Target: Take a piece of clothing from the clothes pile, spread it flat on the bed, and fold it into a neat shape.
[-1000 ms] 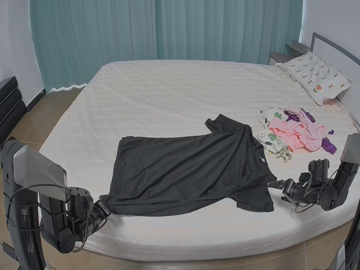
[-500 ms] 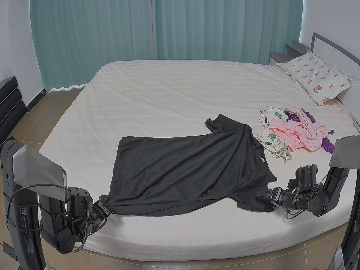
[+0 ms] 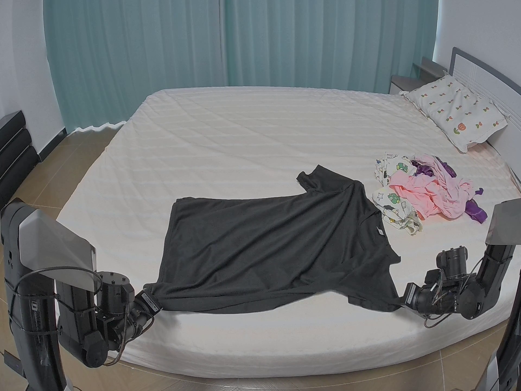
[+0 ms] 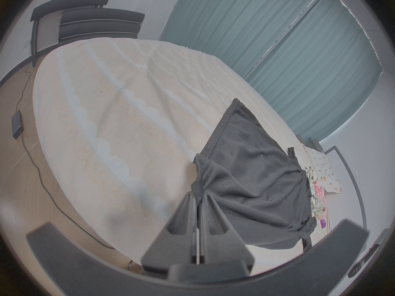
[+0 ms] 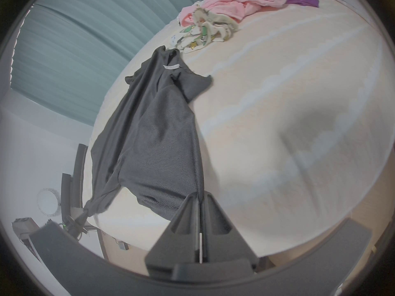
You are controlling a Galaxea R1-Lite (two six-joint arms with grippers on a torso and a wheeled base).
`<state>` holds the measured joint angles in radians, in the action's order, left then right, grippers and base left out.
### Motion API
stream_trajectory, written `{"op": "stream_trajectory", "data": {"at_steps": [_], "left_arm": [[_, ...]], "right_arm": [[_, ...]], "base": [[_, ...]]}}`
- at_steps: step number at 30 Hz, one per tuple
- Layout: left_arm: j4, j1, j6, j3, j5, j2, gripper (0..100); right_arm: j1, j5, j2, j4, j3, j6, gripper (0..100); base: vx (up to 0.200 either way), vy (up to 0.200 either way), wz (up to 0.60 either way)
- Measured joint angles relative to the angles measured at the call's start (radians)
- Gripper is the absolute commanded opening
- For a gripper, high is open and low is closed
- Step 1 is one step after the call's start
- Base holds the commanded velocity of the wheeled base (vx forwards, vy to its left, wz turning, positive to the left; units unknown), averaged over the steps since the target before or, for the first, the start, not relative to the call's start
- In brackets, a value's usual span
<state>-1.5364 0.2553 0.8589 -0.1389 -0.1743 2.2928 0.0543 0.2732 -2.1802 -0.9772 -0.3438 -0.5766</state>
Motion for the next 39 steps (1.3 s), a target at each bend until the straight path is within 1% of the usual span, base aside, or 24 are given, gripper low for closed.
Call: {"op": "stream_trajectory", "data": {"at_steps": [5,12,15,19,22,27,28,29,31,34,39], "left_arm": [[0.000,0.000,-0.006,0.013,0.000,-0.001,0],[-0.004,0.002,-0.056,0.044,0.000,-0.003,0],[-0.004,0.003,-0.075,0.058,-0.001,-0.003,0],[-0.006,0.004,-0.125,0.084,-0.001,-0.004,0],[-0.006,0.005,-0.143,0.101,0.000,-0.005,0],[-0.006,0.004,-0.152,0.111,-0.001,-0.005,0],[-0.006,0.003,-0.154,0.113,-0.001,-0.005,0],[-0.006,0.003,-0.156,0.114,-0.001,-0.004,0],[-0.005,0.003,-0.159,0.115,-0.002,-0.003,0],[-0.005,0.002,-0.163,0.116,-0.003,-0.002,0],[-0.005,0.000,-0.185,0.120,-0.005,0.001,0]], "right_arm": [[-0.028,0.000,0.036,0.001,0.104,0.074,0],[-0.031,0.000,0.090,-0.004,0.245,0.119,0],[-0.029,0.000,0.108,-0.006,0.297,0.150,0],[-0.027,-0.001,0.123,0.012,0.318,0.163,0],[-0.024,-0.002,0.130,0.041,0.324,0.165,0],[0.009,-0.003,0.147,0.147,0.326,0.168,0],[0.027,-0.007,0.153,0.168,0.326,0.168,0],[0.039,-0.013,0.156,0.175,0.326,0.167,0],[0.066,-0.051,0.159,0.182,0.326,0.163,0],[0.097,-0.088,0.157,0.189,0.326,0.159,0],[0.120,-0.096,0.154,0.198,0.326,0.157,0]], "base": [[0.000,0.000,0.00],[0.000,0.000,0.00],[0.000,0.000,0.00],[0.000,0.000,0.00],[0.000,0.000,0.00],[0.000,0.000,0.00],[0.000,0.000,0.00],[0.000,0.000,0.00],[0.000,0.000,0.00],[0.000,0.000,0.00],[0.000,0.000,0.00]]}}
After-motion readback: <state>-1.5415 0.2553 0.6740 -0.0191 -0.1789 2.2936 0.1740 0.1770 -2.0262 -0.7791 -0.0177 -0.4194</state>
